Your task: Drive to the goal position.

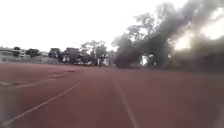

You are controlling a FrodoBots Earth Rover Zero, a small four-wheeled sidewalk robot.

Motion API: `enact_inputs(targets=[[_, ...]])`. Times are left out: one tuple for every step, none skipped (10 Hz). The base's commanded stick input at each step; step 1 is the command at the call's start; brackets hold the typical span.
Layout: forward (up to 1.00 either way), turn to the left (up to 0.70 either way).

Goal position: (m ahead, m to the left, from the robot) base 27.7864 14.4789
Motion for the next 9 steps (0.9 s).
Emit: enact_inputs(targets=[[0.7,0.0],[0.7,0.0],[0.7,0.0],[0.7,0.0],[0.7,0.0],[0.7,0.0],[0.7,0.0],[0.7,0.0],[0.7,0.0]])
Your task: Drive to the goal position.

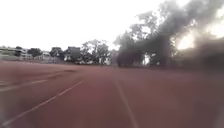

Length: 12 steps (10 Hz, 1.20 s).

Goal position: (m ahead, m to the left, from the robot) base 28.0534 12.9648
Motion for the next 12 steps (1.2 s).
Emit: enact_inputs(targets=[[0.7,0.0],[0.7,0.0],[0.7,0.0],[0.7,0.0],[0.7,0.0],[0.7,0.0],[0.7,0.0],[0.7,0.0],[0.7,0.0],[0.7,0.0],[0.7,0.0],[0.7,0.0]])
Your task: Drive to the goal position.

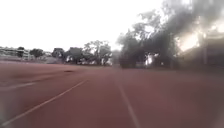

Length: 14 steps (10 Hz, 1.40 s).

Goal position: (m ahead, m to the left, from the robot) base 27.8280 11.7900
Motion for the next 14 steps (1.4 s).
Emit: enact_inputs(targets=[[0.7,0.0],[0.7,0.0],[0.7,0.0],[0.7,0.0],[0.7,-0.08],[0.7,-0.16],[0.7,-0.22],[0.7,-0.24],[0.7,-0.21],[0.7,-0.09],[0.7,0.0],[0.7,0.0],[0.7,0.0],[0.7,0.0]])
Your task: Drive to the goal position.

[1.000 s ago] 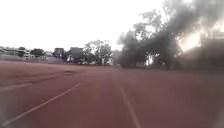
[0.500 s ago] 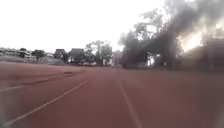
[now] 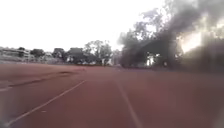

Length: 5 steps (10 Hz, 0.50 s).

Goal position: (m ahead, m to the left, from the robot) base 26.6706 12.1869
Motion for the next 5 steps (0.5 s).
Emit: enact_inputs(targets=[[0.7,0.0],[0.7,0.0],[0.7,0.0],[0.7,0.0],[0.7,0.0]])
